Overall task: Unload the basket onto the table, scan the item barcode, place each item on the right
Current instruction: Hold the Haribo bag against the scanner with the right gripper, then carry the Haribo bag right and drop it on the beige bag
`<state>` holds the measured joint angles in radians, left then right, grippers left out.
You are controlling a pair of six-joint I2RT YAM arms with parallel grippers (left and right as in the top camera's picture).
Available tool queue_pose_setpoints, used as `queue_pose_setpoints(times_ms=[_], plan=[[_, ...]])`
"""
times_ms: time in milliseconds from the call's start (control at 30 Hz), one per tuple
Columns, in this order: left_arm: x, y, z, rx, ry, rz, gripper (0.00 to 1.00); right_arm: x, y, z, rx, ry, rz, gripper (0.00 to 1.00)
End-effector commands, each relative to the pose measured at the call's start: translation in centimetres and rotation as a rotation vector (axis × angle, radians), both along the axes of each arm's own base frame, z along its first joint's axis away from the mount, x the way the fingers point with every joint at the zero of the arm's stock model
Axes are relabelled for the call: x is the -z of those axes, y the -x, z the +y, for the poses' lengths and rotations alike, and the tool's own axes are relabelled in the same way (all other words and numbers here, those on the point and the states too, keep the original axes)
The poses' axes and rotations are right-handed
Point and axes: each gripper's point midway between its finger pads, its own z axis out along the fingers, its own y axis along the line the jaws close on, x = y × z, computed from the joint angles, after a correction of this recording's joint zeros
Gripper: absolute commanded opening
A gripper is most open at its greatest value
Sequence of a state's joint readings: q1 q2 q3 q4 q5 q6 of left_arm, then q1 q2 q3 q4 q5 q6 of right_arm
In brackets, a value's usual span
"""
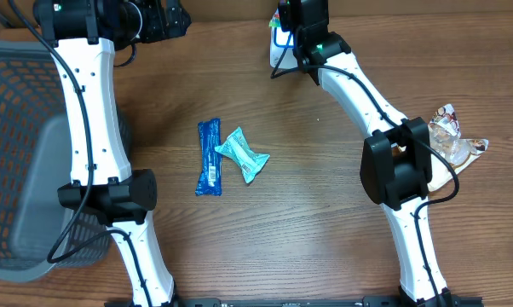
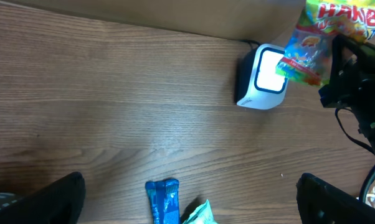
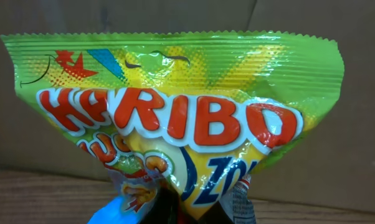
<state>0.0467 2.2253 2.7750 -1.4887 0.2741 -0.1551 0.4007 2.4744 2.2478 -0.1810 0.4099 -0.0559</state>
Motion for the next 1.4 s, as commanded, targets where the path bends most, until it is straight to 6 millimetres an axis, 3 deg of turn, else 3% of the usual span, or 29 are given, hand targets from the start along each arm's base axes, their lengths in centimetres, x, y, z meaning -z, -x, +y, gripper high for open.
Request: queue_pose_setpoints(times_ms=[0,233,467,700,800,867,967,1033,1133,1200,1300,1333,1367], plan=[[-1.3,0.2,-0.2,0.001,0.008,-0.032,1.00,-2.1,-0.3,-1.2,0.067,0.003,-0.060,0.04],[-1.3,0.2,-0.2,0.001,0.008,-0.032,1.00,-2.0,-0.6,-1.4,0.070,-0.004,-0.073,0.04],[-1.3,0.2,-0.2,0.001,0.008,-0.032,1.00,1.5,-1.0,-1.4,0.073,0.017,-0.028,0.04],[-1.3,0.2,-0.2,0.001,0.008,-0.032,1.00,2.5,-0.6,-1.7,0.082,0.041,0.013,0.04],[-1.3,0.2,-0.2,0.001,0.008,-0.032,1.00,0.9,-0.2,-1.8,0.107,0.057,-0.006,0.04],[-1.3,0.2,-0.2,0.001,0.008,-0.032,1.00,-1.2,1.0,0.1,0.002,0.084,0.015,0.04],[-1.3,0.2,-0.2,0.001,0.008,-0.032,1.00,-4.8,4.1,2.5,-0.169,0.041,0.080,0.04],[-1.3,0.2,-0.2,0.001,0.008,-0.032,1.00,-7.2,6.3,2.2,-0.189,-0.019,0.125,0.04],[-1.3,0.2,-0.2,0.001,0.008,-0.032,1.00,-9.5,9.0,-0.2,-0.142,-0.057,0.193,0.04],[-1.3,0.2,-0.2,0.001,0.008,-0.032,1.00,-9.9,11.3,-3.6,-0.075,-0.075,0.284,0.04],[-1.3,0.2,-0.2,0.001,0.008,-0.032,1.00,-8.0,14.0,-10.1,0.099,-0.084,0.445,0.04],[-1.3,0.2,-0.2,0.001,0.008,-0.032,1.00,-6.3,15.7,-13.9,0.246,-0.100,0.538,0.04],[-1.3,0.2,-0.2,0.001,0.008,-0.032,1.00,-5.2,17.0,-16.2,0.344,-0.115,0.598,0.04]])
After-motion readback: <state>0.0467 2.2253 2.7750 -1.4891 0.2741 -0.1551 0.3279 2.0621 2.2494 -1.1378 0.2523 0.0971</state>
